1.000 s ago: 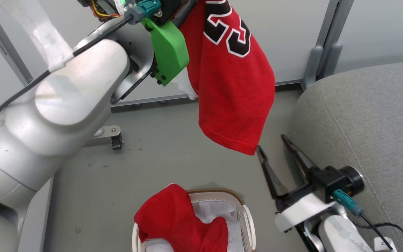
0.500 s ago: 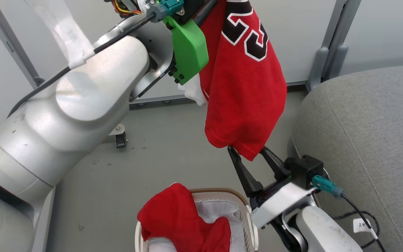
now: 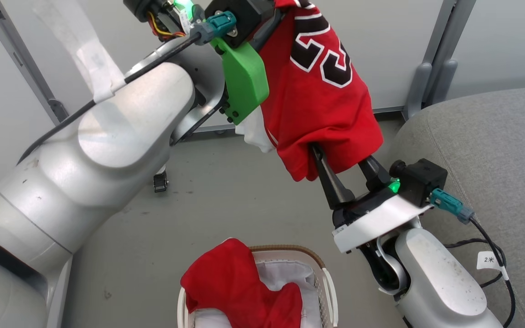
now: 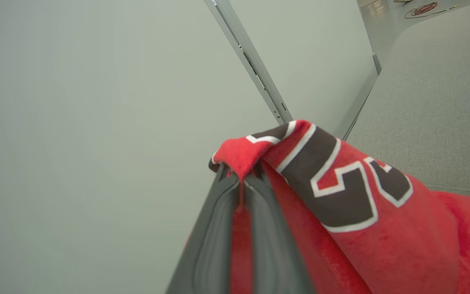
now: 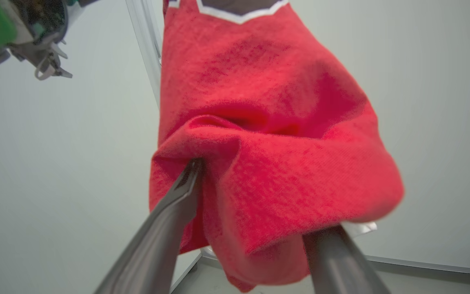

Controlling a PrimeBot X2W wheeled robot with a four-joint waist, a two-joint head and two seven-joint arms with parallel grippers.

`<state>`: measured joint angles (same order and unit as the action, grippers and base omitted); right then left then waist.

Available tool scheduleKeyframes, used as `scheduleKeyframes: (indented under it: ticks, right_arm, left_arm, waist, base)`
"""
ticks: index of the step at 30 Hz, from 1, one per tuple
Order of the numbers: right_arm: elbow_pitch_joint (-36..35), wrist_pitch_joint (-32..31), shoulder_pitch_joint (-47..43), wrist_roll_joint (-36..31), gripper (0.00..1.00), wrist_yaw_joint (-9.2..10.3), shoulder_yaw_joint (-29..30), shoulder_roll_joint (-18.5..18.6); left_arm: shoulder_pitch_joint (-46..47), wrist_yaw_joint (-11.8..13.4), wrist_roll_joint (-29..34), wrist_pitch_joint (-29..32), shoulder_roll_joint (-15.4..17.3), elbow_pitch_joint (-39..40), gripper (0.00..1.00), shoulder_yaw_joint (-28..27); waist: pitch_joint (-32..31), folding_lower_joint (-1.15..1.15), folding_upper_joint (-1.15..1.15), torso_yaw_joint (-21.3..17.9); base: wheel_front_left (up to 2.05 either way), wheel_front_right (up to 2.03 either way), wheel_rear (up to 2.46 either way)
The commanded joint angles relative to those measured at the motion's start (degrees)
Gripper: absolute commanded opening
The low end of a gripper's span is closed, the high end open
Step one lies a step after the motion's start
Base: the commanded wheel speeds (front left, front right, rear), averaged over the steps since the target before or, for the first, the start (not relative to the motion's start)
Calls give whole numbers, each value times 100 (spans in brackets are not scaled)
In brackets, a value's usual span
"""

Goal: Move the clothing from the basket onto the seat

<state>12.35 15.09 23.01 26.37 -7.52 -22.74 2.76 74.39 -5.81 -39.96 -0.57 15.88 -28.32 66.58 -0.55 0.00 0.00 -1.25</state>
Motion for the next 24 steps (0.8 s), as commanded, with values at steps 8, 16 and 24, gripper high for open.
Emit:
scheduleKeyframes:
  ticks: [8,16,24]
  right_arm:
    - [-75,12,-60,-262,0,6,294,21]
    - [-158,12,-237,-541,0,6,498,21]
    - [-288,12,-387,-861,0,6,845,21]
  left_arm:
    - [-584,143,-250,-154,83,3,0,-11]
    - [-1393,370,-619,-482,120,8,0,-122]
    - [-2445,758,-787,-1262,203,90,100,-283]
  waist:
    - [-48,0,0,51]
    - [-86,0,0,48]
    - [-87,0,0,29]
  base:
    - [0,0,0]
    - [0,0,0]
    - [0,0,0]
